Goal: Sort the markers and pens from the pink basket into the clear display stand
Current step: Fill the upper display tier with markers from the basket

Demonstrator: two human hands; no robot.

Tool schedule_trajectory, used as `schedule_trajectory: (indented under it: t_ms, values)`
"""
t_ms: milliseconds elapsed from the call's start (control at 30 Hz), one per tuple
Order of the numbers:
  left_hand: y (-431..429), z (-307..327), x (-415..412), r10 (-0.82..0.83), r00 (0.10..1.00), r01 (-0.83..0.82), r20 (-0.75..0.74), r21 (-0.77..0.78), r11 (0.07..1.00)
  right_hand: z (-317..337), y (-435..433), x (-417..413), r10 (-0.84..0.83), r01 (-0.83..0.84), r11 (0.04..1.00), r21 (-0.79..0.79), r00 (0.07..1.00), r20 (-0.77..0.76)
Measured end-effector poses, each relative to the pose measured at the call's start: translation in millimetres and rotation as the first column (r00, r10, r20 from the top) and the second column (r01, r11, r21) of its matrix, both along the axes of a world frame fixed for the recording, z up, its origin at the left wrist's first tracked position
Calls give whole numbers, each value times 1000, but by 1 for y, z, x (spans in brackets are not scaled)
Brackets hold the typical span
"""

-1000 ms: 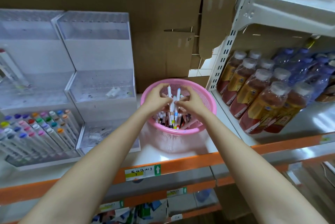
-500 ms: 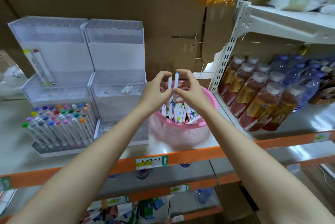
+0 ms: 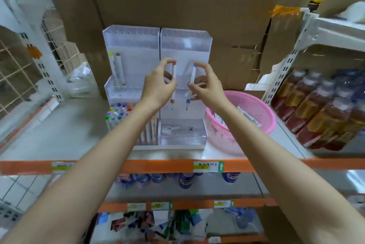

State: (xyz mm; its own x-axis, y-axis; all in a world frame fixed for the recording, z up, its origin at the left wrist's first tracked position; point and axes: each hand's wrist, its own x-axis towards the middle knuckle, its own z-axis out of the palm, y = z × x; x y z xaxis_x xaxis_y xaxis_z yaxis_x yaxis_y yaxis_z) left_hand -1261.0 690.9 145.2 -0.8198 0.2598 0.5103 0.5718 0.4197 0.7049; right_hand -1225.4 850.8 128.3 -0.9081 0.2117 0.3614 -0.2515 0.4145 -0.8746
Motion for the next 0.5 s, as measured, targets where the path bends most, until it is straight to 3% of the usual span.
schedule_trajectory:
  t_ms: [267, 500]
  values:
    - [-77, 11, -37, 91, 994, -87, -56, 65, 994, 17, -82, -46, 70, -70, 997, 19, 997, -34]
    - [-111, 21, -75, 45, 993, -28, -109, 151, 988, 25, -123, -84, 14, -9, 999, 50, 995, -101]
